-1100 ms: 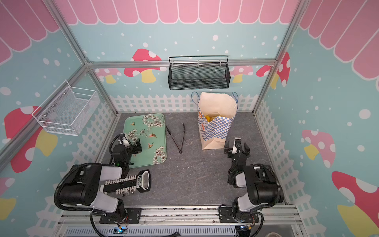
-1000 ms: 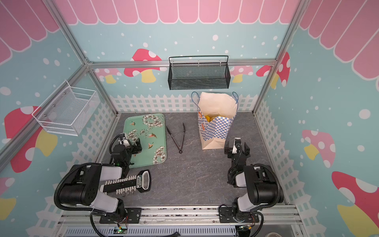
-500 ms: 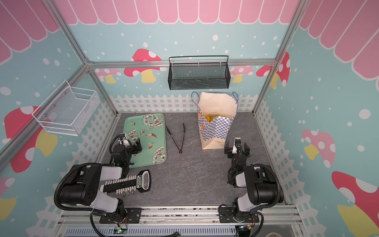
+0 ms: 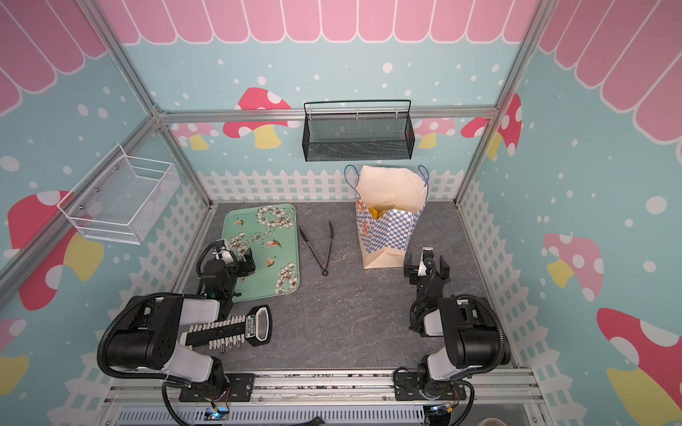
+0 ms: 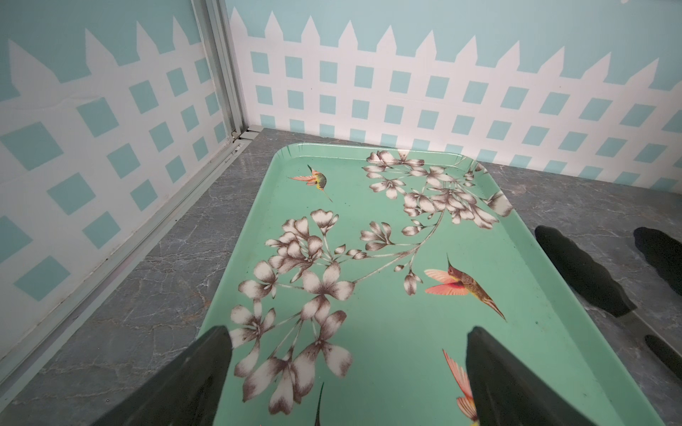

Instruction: Take the fake bread out of the paper bag

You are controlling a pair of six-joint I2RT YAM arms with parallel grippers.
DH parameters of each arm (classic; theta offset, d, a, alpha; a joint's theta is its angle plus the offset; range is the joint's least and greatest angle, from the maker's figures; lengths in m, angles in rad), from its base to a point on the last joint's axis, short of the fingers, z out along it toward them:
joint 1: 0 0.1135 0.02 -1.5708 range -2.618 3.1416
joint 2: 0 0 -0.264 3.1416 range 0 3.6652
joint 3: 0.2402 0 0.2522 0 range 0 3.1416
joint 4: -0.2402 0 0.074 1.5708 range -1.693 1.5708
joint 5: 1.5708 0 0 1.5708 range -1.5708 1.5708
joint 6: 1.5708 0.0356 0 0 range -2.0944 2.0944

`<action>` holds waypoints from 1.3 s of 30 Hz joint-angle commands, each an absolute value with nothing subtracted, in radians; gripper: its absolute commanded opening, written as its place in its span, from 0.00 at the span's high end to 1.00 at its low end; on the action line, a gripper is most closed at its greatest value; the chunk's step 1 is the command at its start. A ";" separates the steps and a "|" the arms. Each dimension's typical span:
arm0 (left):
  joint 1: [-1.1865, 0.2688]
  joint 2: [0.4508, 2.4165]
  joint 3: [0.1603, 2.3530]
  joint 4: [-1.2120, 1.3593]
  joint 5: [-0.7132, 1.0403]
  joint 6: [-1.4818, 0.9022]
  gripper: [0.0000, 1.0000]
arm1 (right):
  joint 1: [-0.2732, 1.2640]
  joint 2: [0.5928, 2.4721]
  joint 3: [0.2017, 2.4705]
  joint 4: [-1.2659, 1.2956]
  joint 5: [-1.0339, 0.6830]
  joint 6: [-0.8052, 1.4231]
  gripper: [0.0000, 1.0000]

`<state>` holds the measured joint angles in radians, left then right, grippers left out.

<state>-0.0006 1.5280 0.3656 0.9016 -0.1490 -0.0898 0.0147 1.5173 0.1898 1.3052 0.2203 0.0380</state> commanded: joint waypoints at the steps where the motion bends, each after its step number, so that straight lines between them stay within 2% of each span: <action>1: -0.002 1.531 0.377 0.900 -0.150 -0.080 0.01 | 0.012 1.518 0.190 1.325 0.230 0.040 0.02; 22: -0.002 1.530 0.376 0.902 -0.151 -0.080 0.01 | 0.012 1.517 0.189 1.325 0.229 0.041 0.02; 26: -0.008 1.502 0.332 0.964 -0.136 -0.067 0.01 | 0.012 1.479 0.192 1.297 0.220 0.038 0.02; 33: -0.035 1.265 0.366 0.713 -0.245 -0.074 0.01 | 0.012 1.197 0.253 0.979 0.177 0.047 0.02; 36: -0.035 1.203 0.427 0.566 -0.303 -0.110 0.01 | 0.012 1.097 0.388 0.670 0.143 0.085 0.02; 39: -0.035 1.163 0.480 0.463 -0.313 -0.166 0.01 | 0.012 1.082 0.570 0.388 0.130 0.107 0.02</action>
<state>-0.0307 1.1934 0.4332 0.6250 -0.2630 -0.1028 0.0143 1.1015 0.4477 0.7208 0.1608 0.0708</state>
